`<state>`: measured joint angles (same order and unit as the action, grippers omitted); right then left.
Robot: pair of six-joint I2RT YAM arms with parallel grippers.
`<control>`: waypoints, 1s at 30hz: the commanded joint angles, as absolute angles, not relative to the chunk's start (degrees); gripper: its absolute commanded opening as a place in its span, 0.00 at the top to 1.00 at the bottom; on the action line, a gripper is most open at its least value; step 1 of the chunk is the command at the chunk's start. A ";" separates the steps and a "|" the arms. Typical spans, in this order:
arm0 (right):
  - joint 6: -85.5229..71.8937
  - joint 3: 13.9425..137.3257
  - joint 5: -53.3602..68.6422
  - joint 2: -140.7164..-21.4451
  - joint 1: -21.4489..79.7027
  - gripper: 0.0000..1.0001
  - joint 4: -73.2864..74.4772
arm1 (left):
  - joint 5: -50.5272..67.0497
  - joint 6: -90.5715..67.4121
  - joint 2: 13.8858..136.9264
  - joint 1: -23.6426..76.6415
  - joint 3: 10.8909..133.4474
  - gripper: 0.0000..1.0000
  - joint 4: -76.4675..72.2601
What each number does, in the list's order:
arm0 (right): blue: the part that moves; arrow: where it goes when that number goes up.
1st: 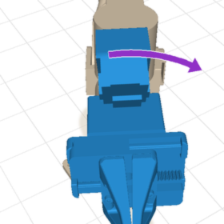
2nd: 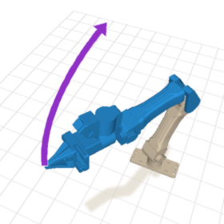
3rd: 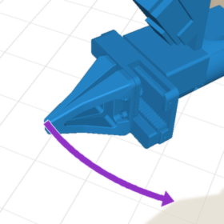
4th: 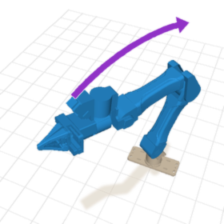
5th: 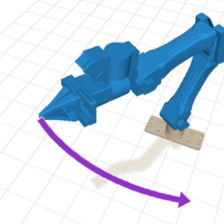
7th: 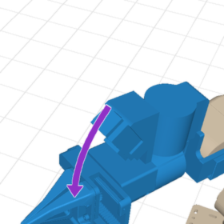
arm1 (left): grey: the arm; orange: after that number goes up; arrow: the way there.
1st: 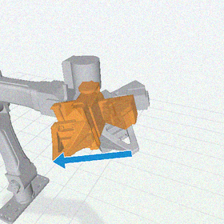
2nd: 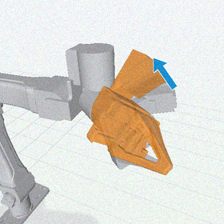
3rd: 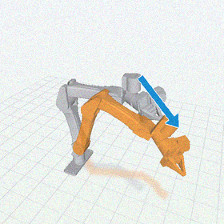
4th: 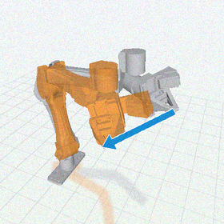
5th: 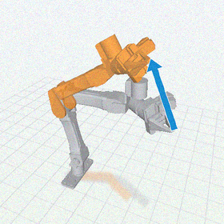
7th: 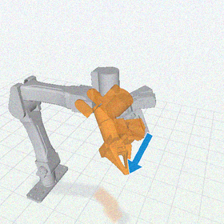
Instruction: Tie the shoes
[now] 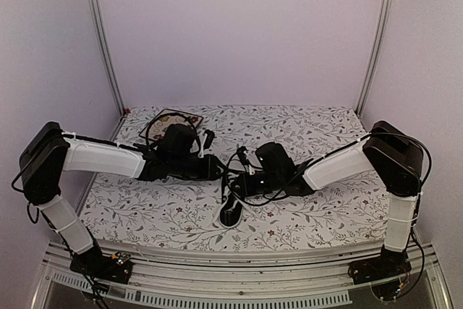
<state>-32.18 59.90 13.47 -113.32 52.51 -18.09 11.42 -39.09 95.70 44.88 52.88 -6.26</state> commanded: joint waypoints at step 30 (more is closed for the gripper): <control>-32.21 59.34 13.12 -113.23 52.83 0.98 -19.12 | 17.36 -40.77 103.34 43.31 54.84 0.79 -8.44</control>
